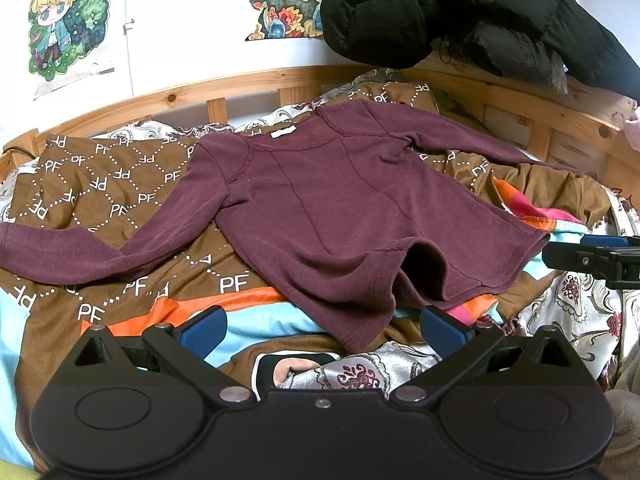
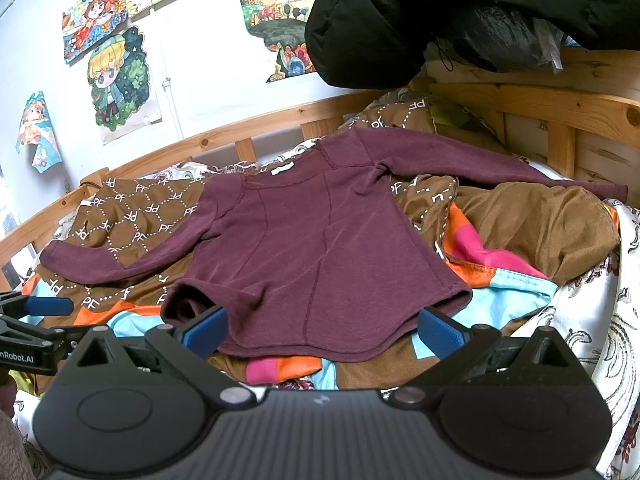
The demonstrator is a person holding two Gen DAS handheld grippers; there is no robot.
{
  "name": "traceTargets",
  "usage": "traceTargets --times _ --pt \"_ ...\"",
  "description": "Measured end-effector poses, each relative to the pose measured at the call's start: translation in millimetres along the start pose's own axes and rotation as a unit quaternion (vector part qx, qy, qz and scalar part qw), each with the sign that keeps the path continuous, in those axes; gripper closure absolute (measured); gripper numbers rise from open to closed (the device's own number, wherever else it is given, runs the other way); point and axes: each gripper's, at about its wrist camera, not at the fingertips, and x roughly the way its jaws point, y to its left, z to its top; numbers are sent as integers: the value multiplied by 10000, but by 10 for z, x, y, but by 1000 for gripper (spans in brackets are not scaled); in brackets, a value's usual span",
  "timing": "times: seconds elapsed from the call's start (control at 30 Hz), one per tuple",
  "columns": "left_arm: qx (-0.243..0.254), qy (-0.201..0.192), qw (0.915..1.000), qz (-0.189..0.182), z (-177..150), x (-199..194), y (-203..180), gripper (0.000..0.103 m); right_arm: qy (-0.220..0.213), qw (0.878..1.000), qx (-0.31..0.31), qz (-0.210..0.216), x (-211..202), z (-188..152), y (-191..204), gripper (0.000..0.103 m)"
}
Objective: Fold small clothes
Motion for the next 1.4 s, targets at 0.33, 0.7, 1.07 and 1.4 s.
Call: traceTargets --times 0.33,0.7,1.07,1.4 --pt "5 9 10000 1 -4 4 -11 1 -12 10000 -37 -49 -6 3 3 0" --pt "10 224 9997 -2 -10 108 -8 1 -14 9997 119 -208 -9 35 -40 0" --pt "166 1031 9923 662 338 635 147 1 -854 9853 -238 -1459 56 410 -285 0" --pt "-593 712 9935 654 834 920 296 1 -1210 9509 1502 -2421 442 864 -1385 1"
